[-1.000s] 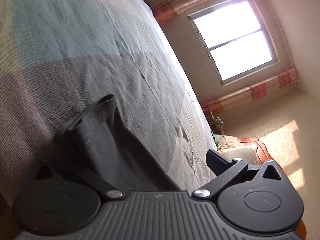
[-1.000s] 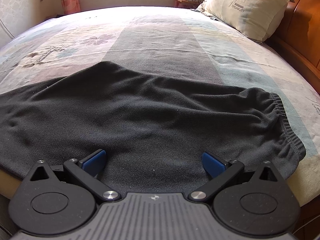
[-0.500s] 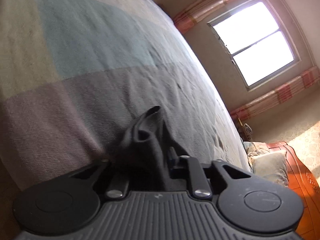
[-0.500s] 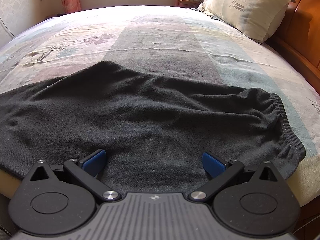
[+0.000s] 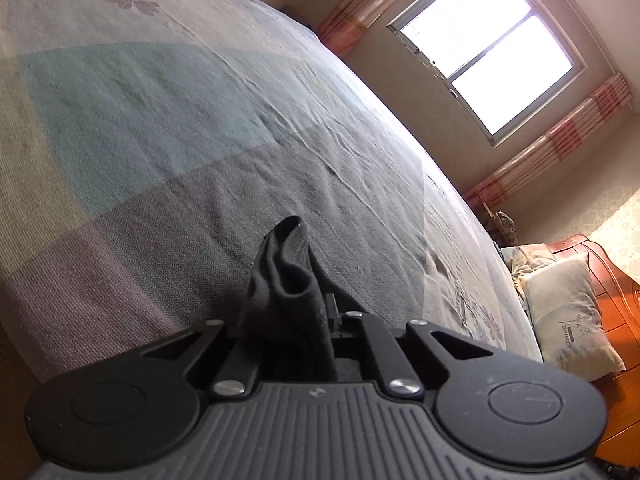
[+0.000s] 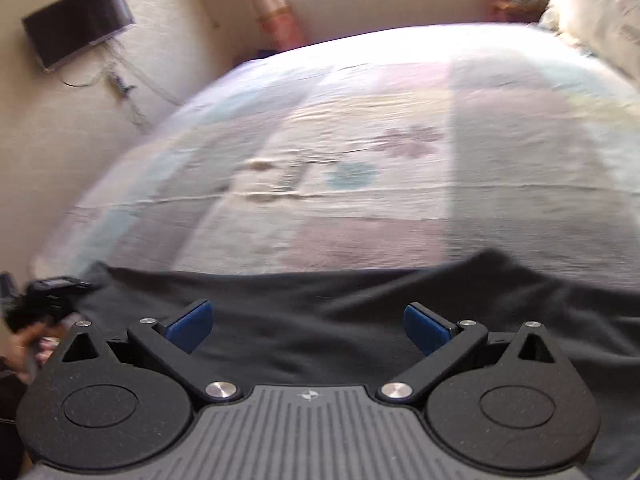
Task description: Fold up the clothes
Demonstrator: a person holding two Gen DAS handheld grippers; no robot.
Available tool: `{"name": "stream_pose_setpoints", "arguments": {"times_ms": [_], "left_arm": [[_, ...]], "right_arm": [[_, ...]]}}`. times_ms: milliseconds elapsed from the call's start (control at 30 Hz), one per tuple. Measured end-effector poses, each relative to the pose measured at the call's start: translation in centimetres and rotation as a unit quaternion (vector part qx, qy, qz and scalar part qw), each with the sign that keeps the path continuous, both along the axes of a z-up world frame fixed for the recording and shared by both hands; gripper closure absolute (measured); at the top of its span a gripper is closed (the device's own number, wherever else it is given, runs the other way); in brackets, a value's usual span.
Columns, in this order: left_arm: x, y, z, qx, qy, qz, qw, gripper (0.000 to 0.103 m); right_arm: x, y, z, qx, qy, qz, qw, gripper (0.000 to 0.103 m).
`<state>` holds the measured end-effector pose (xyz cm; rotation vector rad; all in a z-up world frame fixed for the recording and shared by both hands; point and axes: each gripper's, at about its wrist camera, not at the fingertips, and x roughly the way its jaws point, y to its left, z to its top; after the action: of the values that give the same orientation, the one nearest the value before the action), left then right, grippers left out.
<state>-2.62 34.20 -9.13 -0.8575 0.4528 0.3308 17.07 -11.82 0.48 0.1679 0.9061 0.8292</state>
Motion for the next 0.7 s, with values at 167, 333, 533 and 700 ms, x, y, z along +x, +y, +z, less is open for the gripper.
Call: {"name": "stream_pose_setpoints", "arguments": {"times_ms": [167, 333, 533, 700], "left_arm": [[-0.1, -0.4, 1.5, 0.003, -0.018, -0.014, 0.9997, 0.099], [-0.2, -0.6, 2.4, 0.003, -0.034, -0.026, 0.9991, 0.099], [-0.3, -0.7, 2.2, 0.005, -0.042, -0.032, 0.9986, 0.099], [-1.2, -0.5, 1.4, -0.004, -0.052, -0.027, 0.9983, 0.099]], "right_arm": [[1.4, 10.5, -2.0, 0.114, 0.155, 0.118, 0.974, 0.000], [1.2, 19.0, -4.8, 0.120, 0.243, 0.164, 0.949, 0.000], [1.0, 23.1, -8.1, 0.119, 0.323, 0.137, 0.929, 0.000], [1.1, 25.0, -8.1, 0.086, 0.301, 0.117, 0.943, 0.000]]}}
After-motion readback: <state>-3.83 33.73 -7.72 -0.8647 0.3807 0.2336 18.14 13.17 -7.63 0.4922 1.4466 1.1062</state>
